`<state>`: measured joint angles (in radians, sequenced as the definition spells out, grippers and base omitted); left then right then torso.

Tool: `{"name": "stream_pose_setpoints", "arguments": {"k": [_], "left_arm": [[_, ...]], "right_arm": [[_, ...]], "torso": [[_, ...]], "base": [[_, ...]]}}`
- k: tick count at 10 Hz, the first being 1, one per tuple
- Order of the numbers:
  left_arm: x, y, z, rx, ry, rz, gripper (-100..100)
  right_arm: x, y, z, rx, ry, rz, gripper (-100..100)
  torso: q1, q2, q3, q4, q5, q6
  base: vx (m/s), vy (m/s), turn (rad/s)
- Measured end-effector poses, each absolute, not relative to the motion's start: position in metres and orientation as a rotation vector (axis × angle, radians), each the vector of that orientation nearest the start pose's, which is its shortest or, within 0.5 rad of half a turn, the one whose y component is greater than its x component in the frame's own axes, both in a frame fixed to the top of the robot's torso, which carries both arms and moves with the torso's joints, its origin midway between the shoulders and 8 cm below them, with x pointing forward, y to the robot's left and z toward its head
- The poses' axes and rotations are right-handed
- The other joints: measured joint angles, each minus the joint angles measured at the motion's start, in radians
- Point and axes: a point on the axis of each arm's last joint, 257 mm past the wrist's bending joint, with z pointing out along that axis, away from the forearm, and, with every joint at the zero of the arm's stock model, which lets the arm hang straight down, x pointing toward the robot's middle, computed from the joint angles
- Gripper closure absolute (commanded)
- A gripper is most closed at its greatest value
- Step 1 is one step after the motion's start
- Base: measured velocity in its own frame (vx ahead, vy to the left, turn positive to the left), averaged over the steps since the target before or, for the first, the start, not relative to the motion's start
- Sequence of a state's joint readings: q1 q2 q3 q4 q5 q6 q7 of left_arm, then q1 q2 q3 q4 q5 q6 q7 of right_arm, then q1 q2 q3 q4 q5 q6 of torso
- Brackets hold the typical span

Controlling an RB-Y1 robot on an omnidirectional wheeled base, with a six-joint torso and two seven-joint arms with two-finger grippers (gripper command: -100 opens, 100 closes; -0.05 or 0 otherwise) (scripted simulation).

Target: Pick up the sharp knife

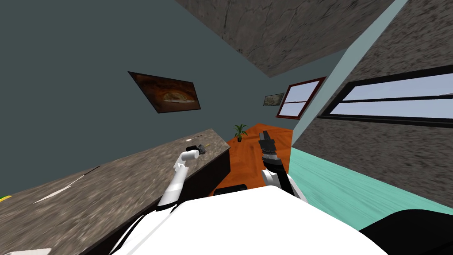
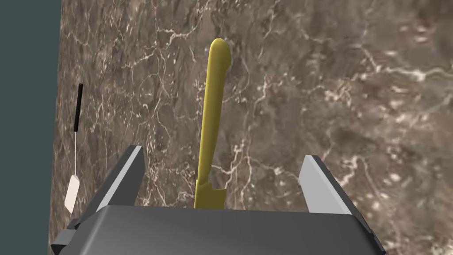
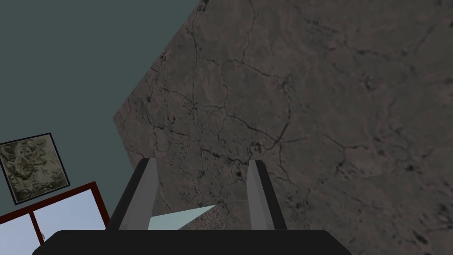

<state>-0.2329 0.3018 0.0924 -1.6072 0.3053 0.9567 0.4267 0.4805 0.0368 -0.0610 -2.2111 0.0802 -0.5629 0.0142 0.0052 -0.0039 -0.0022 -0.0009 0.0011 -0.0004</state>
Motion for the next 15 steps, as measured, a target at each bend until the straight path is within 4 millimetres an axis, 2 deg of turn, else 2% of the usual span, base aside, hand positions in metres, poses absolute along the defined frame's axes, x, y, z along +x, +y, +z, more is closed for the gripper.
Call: {"name": "stream_pose_setpoints", "arguments": {"k": [4, 5, 6, 8, 9, 13, 15], "left_arm": [[0.547, 0.316, -0.298, -2.153, 1.381, -0.934, -100], [0.546, 0.316, -0.298, -2.156, 1.382, -0.931, 0], [0.546, 0.316, -0.298, -2.156, 1.382, -0.931, -100], [0.547, 0.317, -0.308, -2.160, 1.378, -0.929, -100], [0.547, 0.317, -0.308, -2.157, 1.377, -0.930, 100], [0.547, 0.317, -0.308, -2.157, 1.378, -0.930, 100], [0.547, 0.317, -0.308, -2.157, 1.378, -0.930, -100]], "right_arm": [[0.346, -0.292, 0.012, 0.613, 0.625, 1.189, 0], [0.346, -0.292, 0.012, 0.613, 0.625, 1.189, 0], [0.346, -0.292, 0.012, 0.613, 0.624, 1.189, 0], [0.346, -0.292, 0.012, 0.613, 0.625, 1.189, 0], [0.346, -0.292, 0.012, 0.613, 0.624, 1.189, 0], [0.346, -0.292, 0.012, 0.613, 0.624, 1.189, 0], [0.346, -0.292, 0.012, 0.613, 0.624, 1.189, 0]], "torso": [[-0.001, 0.001, 0.001, 0.000, 0.000, 0.000], [-0.003, 0.003, 0.001, 0.000, -0.001, 0.000], [-0.005, 0.003, 0.002, 0.001, -0.001, 0.000], [-0.005, 0.000, 0.000, 0.000, -0.001, 0.000], [-0.005, 0.002, 0.001, 0.000, -0.001, 0.000], [-0.006, 0.004, 0.002, 0.001, -0.001, 0.000], [-0.006, 0.004, 0.002, 0.001, -0.001, 0.000]], "base": [[0.027, 0.053, -0.004], [0.003, 0.005, 0.000], [0.046, 0.010, -0.026], [0.044, 0.002, -0.010], [0.000, 0.000, 0.000], [0.000, 0.000, 0.000], [-0.035, -0.028, -0.035]]}}
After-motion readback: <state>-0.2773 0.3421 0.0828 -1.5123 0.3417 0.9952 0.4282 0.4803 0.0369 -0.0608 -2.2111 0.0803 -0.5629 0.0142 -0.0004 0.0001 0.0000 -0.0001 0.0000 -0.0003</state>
